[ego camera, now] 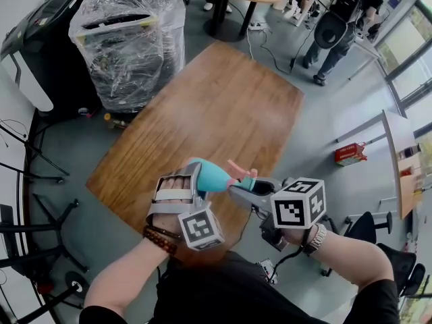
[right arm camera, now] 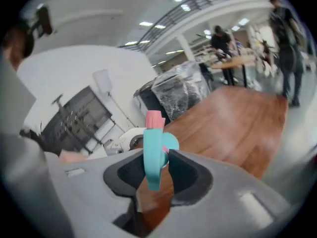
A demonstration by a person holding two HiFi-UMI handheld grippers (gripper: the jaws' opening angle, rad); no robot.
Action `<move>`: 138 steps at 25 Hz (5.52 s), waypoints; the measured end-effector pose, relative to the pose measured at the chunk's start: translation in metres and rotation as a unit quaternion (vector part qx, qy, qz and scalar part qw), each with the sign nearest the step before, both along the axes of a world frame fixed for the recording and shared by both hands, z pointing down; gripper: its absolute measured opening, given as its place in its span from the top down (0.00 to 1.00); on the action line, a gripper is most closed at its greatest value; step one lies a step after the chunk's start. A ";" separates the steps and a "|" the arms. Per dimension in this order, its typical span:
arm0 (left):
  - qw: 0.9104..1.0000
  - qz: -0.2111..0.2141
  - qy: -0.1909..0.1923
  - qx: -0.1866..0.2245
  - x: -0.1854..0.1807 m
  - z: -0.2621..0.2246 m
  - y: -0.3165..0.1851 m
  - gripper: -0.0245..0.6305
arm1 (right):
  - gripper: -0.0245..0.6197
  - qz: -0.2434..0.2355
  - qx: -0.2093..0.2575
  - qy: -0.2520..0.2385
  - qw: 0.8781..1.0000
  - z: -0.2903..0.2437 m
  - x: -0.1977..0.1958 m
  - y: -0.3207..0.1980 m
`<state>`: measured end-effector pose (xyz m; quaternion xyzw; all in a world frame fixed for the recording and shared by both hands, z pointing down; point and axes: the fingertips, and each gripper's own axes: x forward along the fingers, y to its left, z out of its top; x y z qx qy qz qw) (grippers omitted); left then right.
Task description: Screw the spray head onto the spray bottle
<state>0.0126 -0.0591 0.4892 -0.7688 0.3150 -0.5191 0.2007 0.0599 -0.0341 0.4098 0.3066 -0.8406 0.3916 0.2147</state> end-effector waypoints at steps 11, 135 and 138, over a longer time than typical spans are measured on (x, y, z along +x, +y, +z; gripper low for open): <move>0.995 0.002 0.064 -0.073 0.013 0.034 0.015 0.40 | 0.67 0.071 -0.114 -0.047 0.990 0.016 0.005 0.003; 0.904 -0.073 0.366 -0.207 0.066 0.097 -0.103 0.39 | 0.75 -0.149 0.280 0.257 0.913 0.016 0.075 -0.035; 0.902 -0.093 0.376 -0.192 0.066 0.103 -0.128 0.39 | 0.89 -0.125 0.284 0.250 0.917 0.020 0.077 -0.037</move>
